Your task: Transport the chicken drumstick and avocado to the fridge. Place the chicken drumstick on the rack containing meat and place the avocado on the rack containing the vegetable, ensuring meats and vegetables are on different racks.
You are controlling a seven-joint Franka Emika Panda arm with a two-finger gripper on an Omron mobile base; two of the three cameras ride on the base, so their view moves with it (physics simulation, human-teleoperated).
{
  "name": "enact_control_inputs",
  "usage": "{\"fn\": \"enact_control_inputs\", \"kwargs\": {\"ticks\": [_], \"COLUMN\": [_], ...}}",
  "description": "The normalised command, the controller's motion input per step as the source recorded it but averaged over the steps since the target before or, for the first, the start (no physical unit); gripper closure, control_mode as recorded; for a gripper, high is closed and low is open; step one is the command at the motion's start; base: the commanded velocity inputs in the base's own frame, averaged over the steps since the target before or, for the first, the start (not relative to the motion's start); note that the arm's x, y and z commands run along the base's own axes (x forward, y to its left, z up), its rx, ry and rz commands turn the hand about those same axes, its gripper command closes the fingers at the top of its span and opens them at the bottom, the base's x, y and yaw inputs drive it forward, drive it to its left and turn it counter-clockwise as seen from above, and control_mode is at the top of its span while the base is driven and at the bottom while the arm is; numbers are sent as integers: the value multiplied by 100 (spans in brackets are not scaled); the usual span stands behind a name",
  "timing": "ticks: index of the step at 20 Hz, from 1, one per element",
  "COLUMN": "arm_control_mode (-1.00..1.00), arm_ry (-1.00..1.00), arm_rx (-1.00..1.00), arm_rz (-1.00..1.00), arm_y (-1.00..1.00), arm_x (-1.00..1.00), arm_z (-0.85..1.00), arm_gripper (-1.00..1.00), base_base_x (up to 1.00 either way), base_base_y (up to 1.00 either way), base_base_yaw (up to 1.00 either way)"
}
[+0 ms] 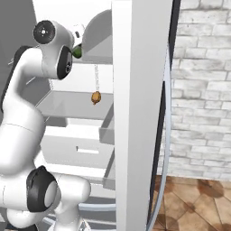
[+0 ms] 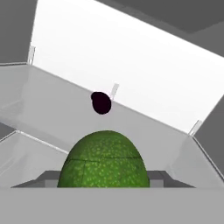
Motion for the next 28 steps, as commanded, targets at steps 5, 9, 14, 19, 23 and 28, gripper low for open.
{"fn": "enact_control_inputs", "kwargs": {"ticks": [5, 9, 14, 19, 23, 28], "arm_control_mode": [-100, -100, -100, -100, -100, -100], "arm_ry": [14, 12, 5, 2, 0, 5], "arm_rx": [0, 0, 1, 0, 0, 0], "arm_rz": [-4, 0, 0, 0, 0, 0], "arm_y": [-5, -9, -7, 0, 0, 0], "arm_x": [68, 50, 54, 70, 75, 68], "arm_z": [-10, -17, -38, -35, -1, 0], "arm_gripper": [100, 100, 100, 100, 100, 100], "base_base_x": [0, 0, 0, 0, 0, 0], "base_base_y": [0, 0, 0, 0, 0, 0], "base_base_yaw": [0, 0, 0, 0, 0, 0]}}
